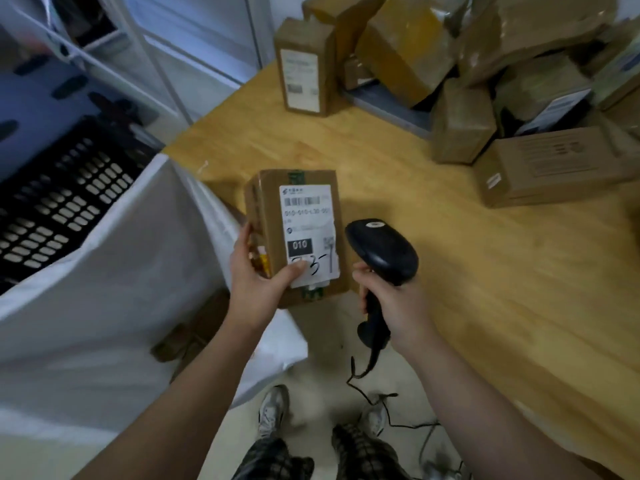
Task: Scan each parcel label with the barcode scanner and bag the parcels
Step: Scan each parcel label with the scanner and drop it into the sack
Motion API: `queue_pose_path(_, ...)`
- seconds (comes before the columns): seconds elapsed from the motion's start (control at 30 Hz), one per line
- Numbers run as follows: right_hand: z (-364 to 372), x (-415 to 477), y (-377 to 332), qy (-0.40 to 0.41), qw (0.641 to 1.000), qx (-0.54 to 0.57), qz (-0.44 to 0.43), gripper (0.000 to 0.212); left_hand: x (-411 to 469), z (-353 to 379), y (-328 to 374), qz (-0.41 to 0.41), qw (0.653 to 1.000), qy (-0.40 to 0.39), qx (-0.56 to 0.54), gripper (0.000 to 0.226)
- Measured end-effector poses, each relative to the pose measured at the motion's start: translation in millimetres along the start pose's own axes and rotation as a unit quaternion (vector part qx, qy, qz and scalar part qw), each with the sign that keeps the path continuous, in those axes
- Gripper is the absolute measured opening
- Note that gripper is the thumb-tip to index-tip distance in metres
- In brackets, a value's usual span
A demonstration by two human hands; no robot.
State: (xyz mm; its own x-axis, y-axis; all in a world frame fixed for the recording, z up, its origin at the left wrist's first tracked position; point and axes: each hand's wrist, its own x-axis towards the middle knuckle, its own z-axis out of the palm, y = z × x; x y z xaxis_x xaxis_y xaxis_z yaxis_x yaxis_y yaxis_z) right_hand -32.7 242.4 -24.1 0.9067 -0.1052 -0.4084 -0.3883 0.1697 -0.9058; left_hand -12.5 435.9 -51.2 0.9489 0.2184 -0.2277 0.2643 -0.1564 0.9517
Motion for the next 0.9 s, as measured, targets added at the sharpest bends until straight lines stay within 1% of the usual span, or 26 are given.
queue_pose_path(0.07, 27, -6, 18, -0.008, 0.999, -0.018, 0.026, 0.017, -6, -42, -21, -0.022, 0.998, 0.037, 0.039, 0.106)
queue_pose_path(0.13, 57, -9, 38, -0.002, 0.998, -0.036, 0.045, 0.016, -11, -82, -38, -0.029, 0.991, 0.071, 0.109, 0.106)
queue_pose_path(0.2, 89, -10, 62, 0.006, 0.997, -0.054, 0.063, 0.014, -13, -118, -55, -0.033, 0.977, 0.098, 0.187, 0.103)
queue_pose_path(0.27, 117, -10, 86, 0.014, 0.993, -0.077, 0.088, 0.013, -10, -150, -72, -0.036, 0.955, 0.107, 0.275, 0.103)
queue_pose_path(0.33, 140, -10, 109, 0.011, 0.989, -0.107, 0.104, 0.019, 1, -173, -94, -0.067, 0.923, 0.072, 0.371, 0.102)
queue_pose_path(0.4, 157, -9, 127, -0.005, 0.983, -0.143, 0.114, 0.027, 18, -186, -117, -0.145, 0.881, 0.013, 0.451, 0.098)
queue_pose_path(0.47, 168, -4, 146, -0.015, 0.976, -0.171, 0.133, 0.028, 36, -189, -146, -0.205, 0.847, -0.024, 0.490, 0.096)
queue_pose_path(0.53, 178, 6, 167, -0.019, 0.966, -0.207, 0.153, 0.025, 53, -184, -178, -0.217, 0.826, -0.028, 0.519, 0.096)
queue_pose_path(0.6, 187, 22, 189, -0.025, 0.955, -0.253, 0.152, 0.024, 71, -173, -209, -0.198, 0.818, -0.015, 0.540, 0.097)
queue_pose_path(0.63, 191, 30, 200, -0.029, 0.950, -0.275, 0.148, 0.024, 81, -166, -222, -0.188, 0.819, -0.018, 0.541, 0.097)
queue_pose_path(0.7, 197, 47, 218, -0.026, 0.938, -0.316, 0.139, 0.024, 102, -150, -246, -0.183, 0.838, -0.028, 0.513, 0.095)
queue_pose_path(0.77, 198, 62, 234, 0.006, 0.937, -0.327, 0.123, 0.032, 122, -133, -264, -0.168, 0.848, -0.019, 0.502, 0.094)
queue_pose_path(0.83, 194, 76, 245, 0.052, 0.937, -0.330, 0.101, 0.040, 139, -120, -280, -0.137, 0.838, -0.012, 0.528, 0.094)
queue_pose_path(0.9, 189, 87, 252, 0.077, 0.937, -0.332, 0.080, 0.037, 150, -115, -297, -0.116, 0.826, -0.028, 0.551, 0.094)
